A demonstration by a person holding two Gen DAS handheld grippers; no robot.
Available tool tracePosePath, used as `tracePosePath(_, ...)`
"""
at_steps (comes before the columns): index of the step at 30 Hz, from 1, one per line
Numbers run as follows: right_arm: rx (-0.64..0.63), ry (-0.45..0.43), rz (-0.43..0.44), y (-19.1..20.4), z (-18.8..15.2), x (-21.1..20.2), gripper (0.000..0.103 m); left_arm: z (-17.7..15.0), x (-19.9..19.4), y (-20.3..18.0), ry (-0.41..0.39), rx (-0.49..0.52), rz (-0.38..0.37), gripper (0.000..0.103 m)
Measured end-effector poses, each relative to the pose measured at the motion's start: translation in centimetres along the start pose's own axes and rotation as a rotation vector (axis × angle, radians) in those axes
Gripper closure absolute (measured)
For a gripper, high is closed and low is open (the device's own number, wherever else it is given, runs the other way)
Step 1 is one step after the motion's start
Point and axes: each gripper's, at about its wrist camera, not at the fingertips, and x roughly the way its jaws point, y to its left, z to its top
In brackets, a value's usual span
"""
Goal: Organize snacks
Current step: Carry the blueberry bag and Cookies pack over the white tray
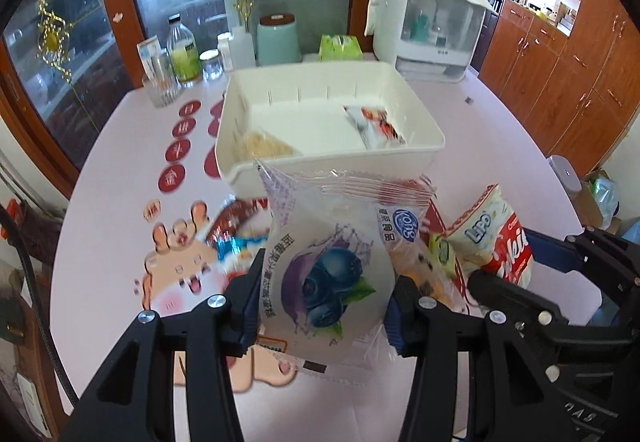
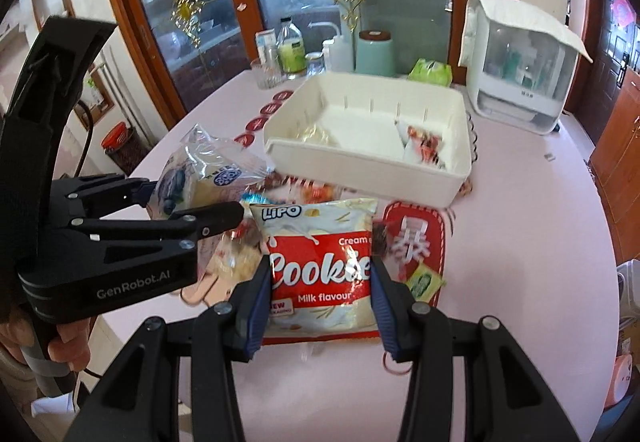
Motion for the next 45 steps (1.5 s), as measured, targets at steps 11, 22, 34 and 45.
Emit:
tracePosePath(11,0.029,-0.07,-0.056,-2.1,8.0,0.6,0.057,7.6,1.5,1.4,-0.059,0.056,0.041,0.054)
tracePosePath(22,0.169,-0.043,-0.093,-6.5,16.6,6.9,0.057,15.5,8.3,4.1,-0.047,0.034,0.066,0.054)
tracePosePath(34,0.325,0.038,-0.148,-10.3,20.8,14.8,0.056,20.0,17.3,5.9,0.069,-0.031,0.022,0.054)
tracePosePath(45,0.348,0.117,-0.189,-11.4,20.9,20.3,0.056,19.3,22.8,5.6,0.136,-0.018,0.039,0.033)
